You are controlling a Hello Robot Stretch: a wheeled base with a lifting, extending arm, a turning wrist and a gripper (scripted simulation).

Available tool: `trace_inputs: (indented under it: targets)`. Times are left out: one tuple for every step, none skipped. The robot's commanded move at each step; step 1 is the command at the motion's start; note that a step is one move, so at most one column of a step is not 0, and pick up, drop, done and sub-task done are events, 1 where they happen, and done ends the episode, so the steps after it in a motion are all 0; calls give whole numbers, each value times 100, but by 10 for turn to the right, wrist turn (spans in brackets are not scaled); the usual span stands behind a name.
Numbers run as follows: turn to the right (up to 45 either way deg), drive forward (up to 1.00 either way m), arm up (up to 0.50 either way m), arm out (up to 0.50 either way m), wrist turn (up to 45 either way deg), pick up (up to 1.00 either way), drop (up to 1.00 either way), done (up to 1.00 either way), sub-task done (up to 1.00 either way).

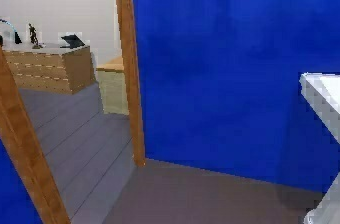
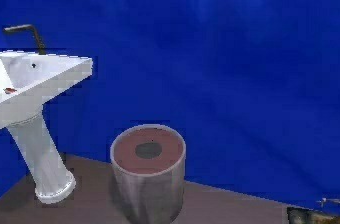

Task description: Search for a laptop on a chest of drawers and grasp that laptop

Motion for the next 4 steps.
trace_inputs:
  targets:
    - [-30,0,0,0,0,0,0,0,0]
    - [0,55,0,0,0,0,0,0,0]
    - [-240,0,0,0,0,0,0,0,0]
    - [0,60,0,0,0,0,0,0,0]
